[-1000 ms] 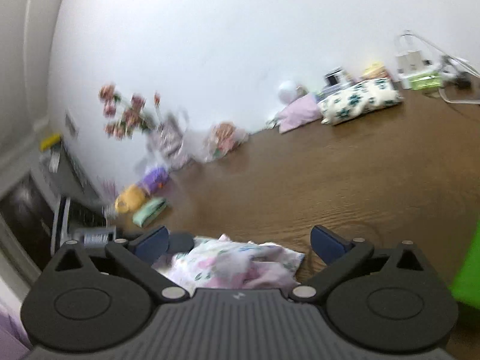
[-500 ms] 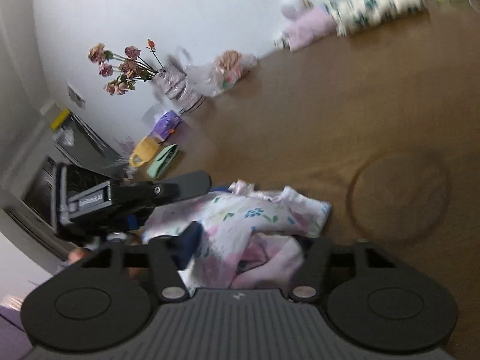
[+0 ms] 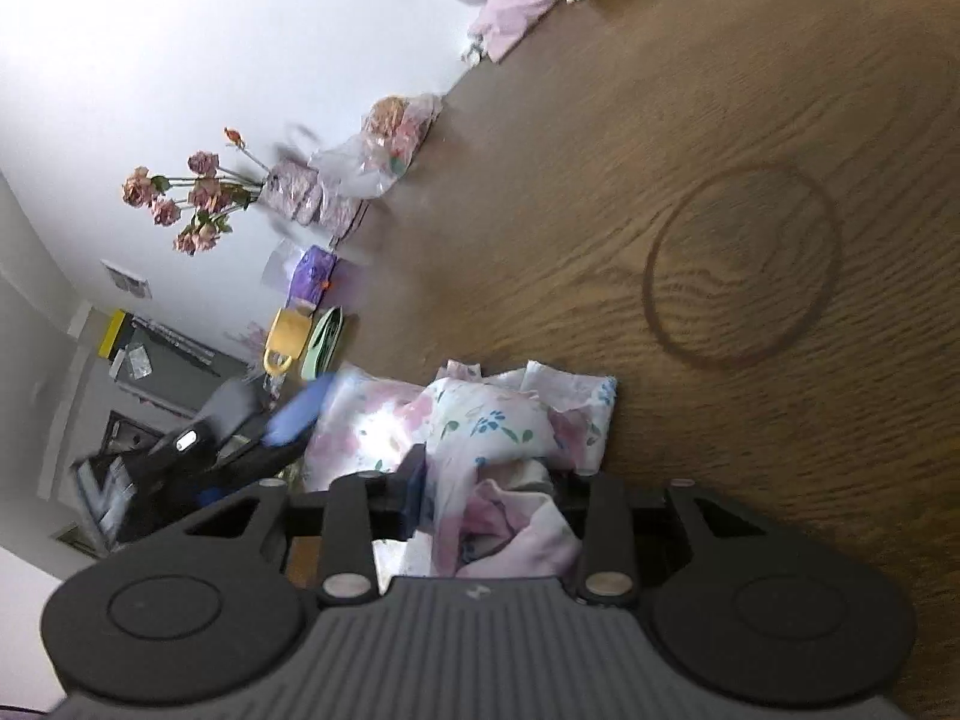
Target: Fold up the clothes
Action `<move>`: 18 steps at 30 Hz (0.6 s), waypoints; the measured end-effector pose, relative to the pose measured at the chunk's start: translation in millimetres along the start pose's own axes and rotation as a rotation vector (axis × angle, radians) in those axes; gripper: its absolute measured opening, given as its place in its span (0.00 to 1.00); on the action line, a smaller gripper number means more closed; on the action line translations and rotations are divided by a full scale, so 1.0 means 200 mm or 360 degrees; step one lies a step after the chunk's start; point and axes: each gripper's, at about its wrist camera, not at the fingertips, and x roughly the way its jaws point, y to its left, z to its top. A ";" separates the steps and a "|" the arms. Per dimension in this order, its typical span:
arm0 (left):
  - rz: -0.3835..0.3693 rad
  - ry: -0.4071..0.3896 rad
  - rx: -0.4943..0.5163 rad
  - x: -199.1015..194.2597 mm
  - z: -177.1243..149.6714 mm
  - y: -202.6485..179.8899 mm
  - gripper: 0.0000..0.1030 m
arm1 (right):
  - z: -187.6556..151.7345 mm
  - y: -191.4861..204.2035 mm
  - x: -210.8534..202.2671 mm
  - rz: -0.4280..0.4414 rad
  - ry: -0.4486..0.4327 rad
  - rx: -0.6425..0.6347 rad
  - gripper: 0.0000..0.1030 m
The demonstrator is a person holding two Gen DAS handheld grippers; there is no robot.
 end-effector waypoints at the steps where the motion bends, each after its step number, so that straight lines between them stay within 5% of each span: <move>1: 0.0026 0.0007 0.0044 -0.01 -0.02 -0.03 0.62 | 0.00 0.03 -0.02 -0.0035 -0.0018 -0.0072 0.53; 2: 0.0052 0.0023 0.0082 -0.02 -0.03 -0.05 0.61 | -0.01 0.07 -0.04 -0.0092 -0.0058 -0.0167 0.68; 4: 0.0106 0.0065 0.0141 0.02 -0.07 -0.09 0.60 | -0.03 0.17 -0.11 -0.0216 -0.0187 -0.0414 0.81; 8: 0.0177 0.0180 0.0154 0.15 -0.11 -0.10 0.55 | -0.07 0.31 -0.15 -0.0283 -0.0276 -0.0837 0.95; 12: 0.0199 0.0235 0.0130 0.24 -0.10 -0.08 0.50 | -0.06 0.32 0.00 -0.0346 -0.0099 -0.0941 0.93; 18: 0.0220 0.0268 0.0087 0.29 -0.09 -0.03 0.41 | 0.00 0.22 0.10 -0.0164 0.0041 -0.0706 0.75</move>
